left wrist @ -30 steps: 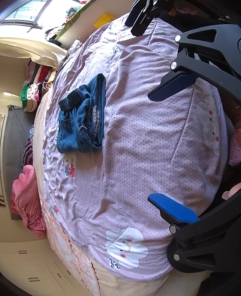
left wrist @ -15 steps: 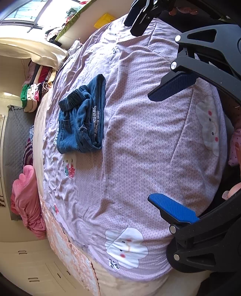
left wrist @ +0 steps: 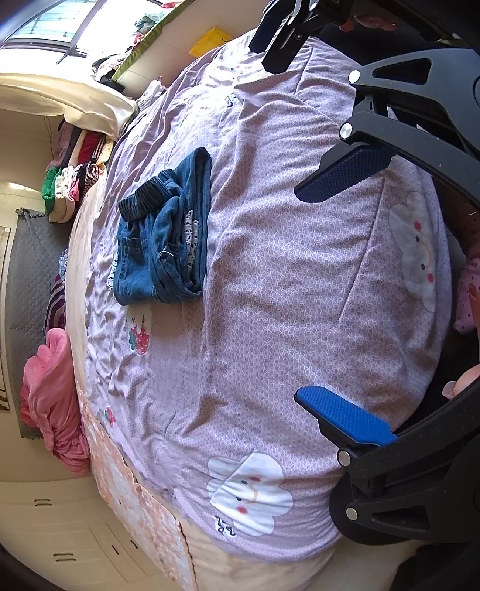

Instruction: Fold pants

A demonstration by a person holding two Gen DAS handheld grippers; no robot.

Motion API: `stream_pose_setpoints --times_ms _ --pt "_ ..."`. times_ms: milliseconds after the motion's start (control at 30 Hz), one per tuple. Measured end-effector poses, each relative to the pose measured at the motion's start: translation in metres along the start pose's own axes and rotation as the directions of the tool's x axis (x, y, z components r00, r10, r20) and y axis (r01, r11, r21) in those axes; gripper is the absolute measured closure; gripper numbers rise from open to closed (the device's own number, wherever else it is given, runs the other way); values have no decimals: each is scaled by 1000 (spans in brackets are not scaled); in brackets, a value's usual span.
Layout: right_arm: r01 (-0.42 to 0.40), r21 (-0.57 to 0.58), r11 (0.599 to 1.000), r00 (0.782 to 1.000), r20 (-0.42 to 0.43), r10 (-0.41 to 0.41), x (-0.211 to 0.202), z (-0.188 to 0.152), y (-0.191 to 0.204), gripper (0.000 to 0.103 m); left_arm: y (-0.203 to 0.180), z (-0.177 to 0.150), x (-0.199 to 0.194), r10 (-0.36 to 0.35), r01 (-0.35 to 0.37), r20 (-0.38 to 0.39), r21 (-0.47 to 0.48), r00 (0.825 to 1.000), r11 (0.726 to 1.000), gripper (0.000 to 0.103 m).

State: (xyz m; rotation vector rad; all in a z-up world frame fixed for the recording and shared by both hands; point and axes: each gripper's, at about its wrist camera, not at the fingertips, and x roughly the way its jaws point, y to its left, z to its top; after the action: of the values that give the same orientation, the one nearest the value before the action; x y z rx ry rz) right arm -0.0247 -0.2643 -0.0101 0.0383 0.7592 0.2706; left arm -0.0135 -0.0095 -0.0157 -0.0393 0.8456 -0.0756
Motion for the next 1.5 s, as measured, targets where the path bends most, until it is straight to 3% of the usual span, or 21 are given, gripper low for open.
stream_pose_setpoints --times_ms 1500 --pt "30 -5 1000 1000 6 -30 -5 1 2 5 1 -1 1 69 -69 -11 5 998 998 10"
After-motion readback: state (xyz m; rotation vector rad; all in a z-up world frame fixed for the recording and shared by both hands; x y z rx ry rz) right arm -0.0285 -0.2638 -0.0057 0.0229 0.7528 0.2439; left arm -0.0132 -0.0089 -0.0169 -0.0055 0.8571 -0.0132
